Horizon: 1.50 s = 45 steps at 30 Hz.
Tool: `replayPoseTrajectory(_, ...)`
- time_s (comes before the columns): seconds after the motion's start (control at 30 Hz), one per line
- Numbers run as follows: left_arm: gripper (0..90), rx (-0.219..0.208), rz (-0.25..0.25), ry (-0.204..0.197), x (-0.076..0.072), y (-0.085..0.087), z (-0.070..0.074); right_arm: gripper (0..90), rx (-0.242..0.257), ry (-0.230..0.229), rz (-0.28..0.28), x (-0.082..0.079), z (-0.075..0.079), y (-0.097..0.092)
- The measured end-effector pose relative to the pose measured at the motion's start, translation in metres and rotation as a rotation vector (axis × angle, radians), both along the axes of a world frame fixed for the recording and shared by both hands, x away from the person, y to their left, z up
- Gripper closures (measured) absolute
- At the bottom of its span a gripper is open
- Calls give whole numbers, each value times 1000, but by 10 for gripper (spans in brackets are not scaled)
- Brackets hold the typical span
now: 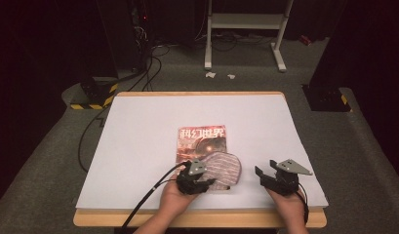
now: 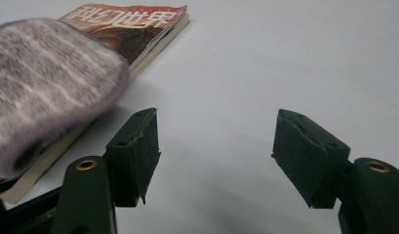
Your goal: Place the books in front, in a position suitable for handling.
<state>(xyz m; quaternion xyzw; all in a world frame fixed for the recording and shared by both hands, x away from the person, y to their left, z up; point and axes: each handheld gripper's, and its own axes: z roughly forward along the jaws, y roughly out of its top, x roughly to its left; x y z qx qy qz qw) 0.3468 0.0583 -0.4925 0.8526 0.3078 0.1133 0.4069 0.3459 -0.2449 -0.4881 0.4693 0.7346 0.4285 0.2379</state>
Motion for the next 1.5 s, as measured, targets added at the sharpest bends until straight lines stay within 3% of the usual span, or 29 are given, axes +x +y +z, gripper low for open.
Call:
replayPoseTrajectory(0.1, 577, -1, -25, -7, -2, -13, 0, 333, -1, 0, 2, 0, -1, 0)
replayPoseTrajectory(0.23, 576, -11, -23, 0, -3, -3, -1, 333, -4, 0, 8, -1, -2, 1)
replayPoseTrajectory(0.37, 576, -16, 12, 6, -5, 27, -2, 334, -5, -1, 8, -1, -2, 2)
replayPoseTrajectory(0.63, 576, -31, 138, 25, -8, 100, -2, 333, -12, 2, 4, 0, -3, 3)
replayPoseTrajectory(0.77, 576, -17, 199, 34, -3, 121, 0, 333, -13, 2, 4, 0, -2, 4)
replayPoseTrajectory(0.87, 576, -17, 237, 42, 7, 128, 0, 334, -15, 0, 4, 0, -2, 4)
replayPoseTrajectory(0.97, 577, -8, 247, 42, 16, 122, 0, 333, -9, 4, 2, 0, -2, 3)
replayPoseTrajectory(1.1, 579, 10, 232, 31, 28, 102, 1, 334, -5, 0, 1, 0, -2, 1)
replayPoseTrajectory(1.5, 580, -2, 101, 35, 47, 7, 1, 333, 11, 6, 1, 0, 0, -2)
